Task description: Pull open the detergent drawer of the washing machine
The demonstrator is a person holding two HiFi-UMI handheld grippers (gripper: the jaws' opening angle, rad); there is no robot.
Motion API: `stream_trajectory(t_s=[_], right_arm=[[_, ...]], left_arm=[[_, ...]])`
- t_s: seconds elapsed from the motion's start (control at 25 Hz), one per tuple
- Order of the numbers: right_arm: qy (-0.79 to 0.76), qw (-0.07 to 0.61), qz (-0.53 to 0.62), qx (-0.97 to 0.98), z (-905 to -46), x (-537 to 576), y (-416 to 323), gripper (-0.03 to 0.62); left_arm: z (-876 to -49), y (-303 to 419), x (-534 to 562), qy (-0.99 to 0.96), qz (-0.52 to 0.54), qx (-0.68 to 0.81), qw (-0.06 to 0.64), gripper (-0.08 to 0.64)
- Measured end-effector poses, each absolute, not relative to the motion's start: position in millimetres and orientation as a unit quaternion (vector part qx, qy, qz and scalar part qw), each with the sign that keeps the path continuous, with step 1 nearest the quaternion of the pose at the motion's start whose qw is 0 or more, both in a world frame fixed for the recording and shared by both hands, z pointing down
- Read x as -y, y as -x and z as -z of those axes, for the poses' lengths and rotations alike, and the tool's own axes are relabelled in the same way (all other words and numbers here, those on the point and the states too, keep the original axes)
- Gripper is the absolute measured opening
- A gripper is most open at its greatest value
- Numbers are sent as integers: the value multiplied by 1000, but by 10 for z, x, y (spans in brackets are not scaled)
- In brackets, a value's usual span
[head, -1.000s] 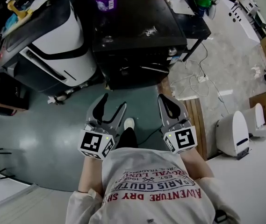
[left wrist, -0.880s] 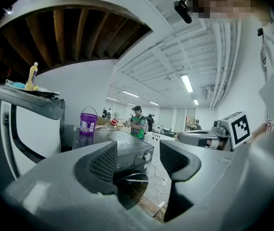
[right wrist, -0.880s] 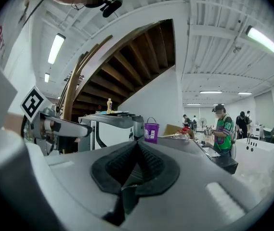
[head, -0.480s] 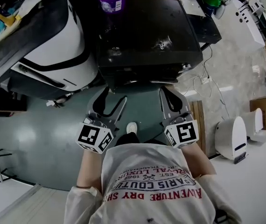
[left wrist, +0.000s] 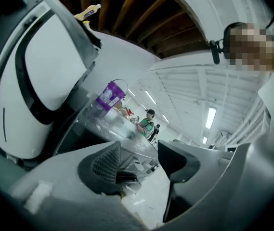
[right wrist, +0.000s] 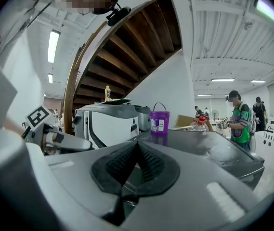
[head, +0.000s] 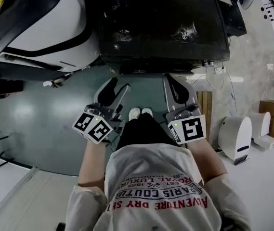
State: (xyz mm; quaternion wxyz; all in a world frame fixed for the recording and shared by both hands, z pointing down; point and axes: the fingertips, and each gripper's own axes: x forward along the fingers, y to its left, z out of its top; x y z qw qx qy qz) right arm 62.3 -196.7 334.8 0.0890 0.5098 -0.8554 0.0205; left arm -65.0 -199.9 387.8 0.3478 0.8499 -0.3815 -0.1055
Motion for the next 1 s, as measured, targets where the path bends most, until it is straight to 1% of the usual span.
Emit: stream_trajectory(t_s=[0.2,0.36,0.44,0.6,0.76,0.92,1.0], right_arm=[[-474,108,-21,874,-3792,2117,-594,-2],[-461,115,-11,880,-4083,2210,-603,-2],[-457,114,-10,882,-4220,2271,-624,-2],[-457,90,-35,884,-4376,2365,-579,-2],[-450,92,-41,888,-4574,2388,-573,-2],[-451,107,-30,886,-4751,2396,-616,-2],[-452,107,-33,885,-4817,2428,-636,-2]], left_arm=[[-4425,562,2149,-798,158,398,424,252],[-4824,510,2260,-739,235,389,498,252],[-4987,479,2342,-720,267,381,515,252],[-5207,413,2479,-734,273,375,496,252],[-5402,388,2653,-729,305,367,491,255],[-5541,386,2784,-723,328,362,488,305],[-5511,356,2832,-724,349,346,483,305]])
